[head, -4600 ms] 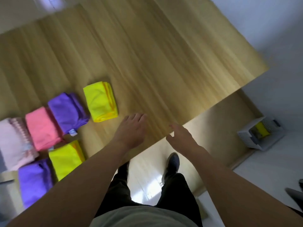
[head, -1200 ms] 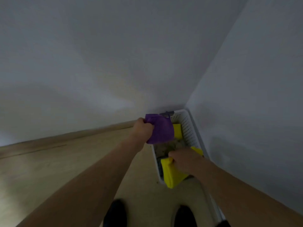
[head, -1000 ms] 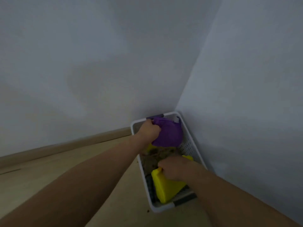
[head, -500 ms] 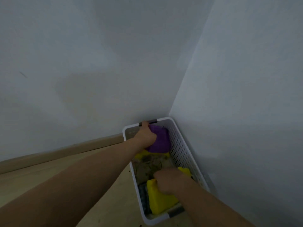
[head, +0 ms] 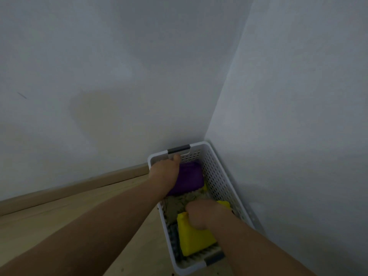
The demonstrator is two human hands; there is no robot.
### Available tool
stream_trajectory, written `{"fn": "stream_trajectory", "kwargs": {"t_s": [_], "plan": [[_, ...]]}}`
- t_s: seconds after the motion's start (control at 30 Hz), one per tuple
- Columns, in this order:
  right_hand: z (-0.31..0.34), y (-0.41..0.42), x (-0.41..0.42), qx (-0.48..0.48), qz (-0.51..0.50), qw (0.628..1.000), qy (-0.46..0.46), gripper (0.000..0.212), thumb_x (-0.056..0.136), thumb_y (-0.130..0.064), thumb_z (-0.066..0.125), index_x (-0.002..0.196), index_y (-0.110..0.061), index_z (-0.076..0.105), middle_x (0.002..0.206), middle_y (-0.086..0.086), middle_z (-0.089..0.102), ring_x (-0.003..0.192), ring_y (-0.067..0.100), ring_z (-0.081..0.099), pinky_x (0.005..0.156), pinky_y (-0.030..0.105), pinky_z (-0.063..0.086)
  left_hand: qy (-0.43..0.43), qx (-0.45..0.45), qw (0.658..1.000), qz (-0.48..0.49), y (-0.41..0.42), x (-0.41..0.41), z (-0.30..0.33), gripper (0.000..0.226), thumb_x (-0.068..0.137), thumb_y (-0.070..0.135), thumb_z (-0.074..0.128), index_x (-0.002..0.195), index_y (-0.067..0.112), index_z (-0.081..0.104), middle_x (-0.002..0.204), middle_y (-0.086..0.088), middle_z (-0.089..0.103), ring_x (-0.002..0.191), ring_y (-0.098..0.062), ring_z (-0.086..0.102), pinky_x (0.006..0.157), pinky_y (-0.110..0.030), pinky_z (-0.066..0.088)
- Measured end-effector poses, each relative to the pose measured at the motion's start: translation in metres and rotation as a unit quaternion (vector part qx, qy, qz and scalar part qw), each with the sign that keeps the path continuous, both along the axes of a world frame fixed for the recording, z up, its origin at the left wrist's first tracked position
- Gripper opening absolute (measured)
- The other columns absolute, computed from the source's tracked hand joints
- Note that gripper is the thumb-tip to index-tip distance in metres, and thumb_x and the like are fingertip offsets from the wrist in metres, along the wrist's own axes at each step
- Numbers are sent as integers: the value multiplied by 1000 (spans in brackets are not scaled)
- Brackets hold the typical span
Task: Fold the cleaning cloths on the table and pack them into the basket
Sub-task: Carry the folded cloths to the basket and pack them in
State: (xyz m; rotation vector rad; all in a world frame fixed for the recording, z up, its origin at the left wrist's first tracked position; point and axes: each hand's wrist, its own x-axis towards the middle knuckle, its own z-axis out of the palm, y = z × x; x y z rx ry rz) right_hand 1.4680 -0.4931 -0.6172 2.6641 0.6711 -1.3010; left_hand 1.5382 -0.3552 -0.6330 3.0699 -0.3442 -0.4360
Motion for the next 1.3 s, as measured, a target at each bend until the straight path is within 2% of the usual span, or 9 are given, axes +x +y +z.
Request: {"fn": "stream_trajectory", "kwargs": {"t_s": [0.17,0.27,0.4,0.57,0.7,0.77,0.97,1.13,1.3], "plan": [[0,5,8,-9,7,1000,-14,34,101,-17,33,125,-3,51,128,17,53,107,27,54,89,36,43,58,153,959,-233,12,-1,-2,49,88,29,61,134,15,49,142,-11,37,123,-32,41,98,-44,39],[-2,7,11,-1,11,1000,-25,34,101,-17,34,125,-2,52,128,18,54,111,29,54,91,37,44,144,238,940,-197,13,0,-4,54,91,31,56,142,17,43,153,-6,26,126,-31,41,93,-42,41],[-3,10,12,1,22,999,-32,33,101,-17,34,122,-2,53,126,18,55,112,30,54,91,37,45,198,249,936,-151,10,-1,0,60,93,30,53,147,15,32,156,-4,21,128,-30,43,89,-42,44],[-8,11,14,5,39,998,-43,32,100,-18,34,120,-4,54,123,16,56,109,29,55,82,33,42,214,235,936,-148,9,0,3,53,95,27,52,143,9,40,147,-8,36,120,-29,51,84,-43,47],[-3,10,18,50,44,995,-71,23,99,-19,35,109,-10,53,122,14,57,99,25,54,79,31,41,235,229,930,-166,17,3,15,29,95,19,51,119,5,60,123,-11,60,109,-26,59,86,-40,50],[3,9,24,86,61,987,-125,15,98,-18,36,98,-13,51,114,15,60,88,24,52,70,28,32,199,208,940,-182,25,6,21,24,93,17,51,112,7,64,116,-10,64,105,-26,61,85,-40,52],[6,16,42,116,71,978,-160,24,96,-17,38,109,-7,55,114,14,61,99,28,57,70,26,28,102,113,969,-194,54,2,30,27,90,10,49,113,8,61,115,-13,62,104,-29,60,82,-36,50],[-1,22,61,98,78,975,-183,25,97,-19,37,110,-9,55,116,13,61,101,27,57,71,27,30,-56,115,966,-225,72,-12,48,31,88,12,45,115,13,59,117,-9,57,110,-28,47,87,-34,33],[-9,34,82,97,76,957,-261,30,95,-21,40,120,-12,54,128,12,56,115,29,52,96,35,36,-121,60,975,-178,95,-20,49,49,82,18,29,125,14,53,134,-8,45,120,-29,41,95,-38,33]]}}
